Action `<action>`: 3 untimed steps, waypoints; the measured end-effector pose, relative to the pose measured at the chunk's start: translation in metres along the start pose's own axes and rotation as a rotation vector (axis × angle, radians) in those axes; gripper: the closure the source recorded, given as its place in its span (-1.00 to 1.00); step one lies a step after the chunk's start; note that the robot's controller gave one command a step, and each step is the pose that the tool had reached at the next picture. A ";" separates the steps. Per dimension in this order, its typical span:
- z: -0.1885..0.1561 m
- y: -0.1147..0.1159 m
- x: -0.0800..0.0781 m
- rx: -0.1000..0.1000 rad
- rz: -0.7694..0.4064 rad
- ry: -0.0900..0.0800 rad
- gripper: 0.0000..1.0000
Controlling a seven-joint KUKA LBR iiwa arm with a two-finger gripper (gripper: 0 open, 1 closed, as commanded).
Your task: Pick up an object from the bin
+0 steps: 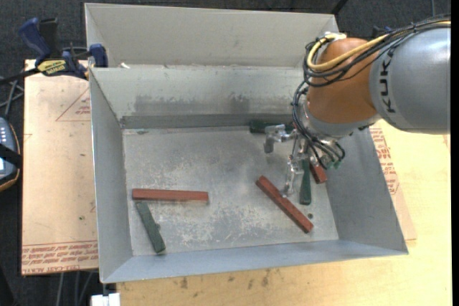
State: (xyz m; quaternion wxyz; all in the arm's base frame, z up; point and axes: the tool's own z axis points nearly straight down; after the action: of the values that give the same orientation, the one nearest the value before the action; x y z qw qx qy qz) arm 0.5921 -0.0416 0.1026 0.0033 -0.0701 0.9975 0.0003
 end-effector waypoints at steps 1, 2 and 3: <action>0.001 -0.008 0.038 -0.004 -0.136 0.013 -1.00; 0.029 0.010 0.056 0.001 -0.039 0.000 1.00; 0.029 0.010 0.056 0.001 -0.039 0.000 1.00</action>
Offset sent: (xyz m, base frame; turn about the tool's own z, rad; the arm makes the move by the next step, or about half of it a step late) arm -0.0592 0.0020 -0.0326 -0.0388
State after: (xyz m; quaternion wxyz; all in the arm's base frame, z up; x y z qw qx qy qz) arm 0.5357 -0.0398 0.0734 0.0035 -0.0893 0.9960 -0.0004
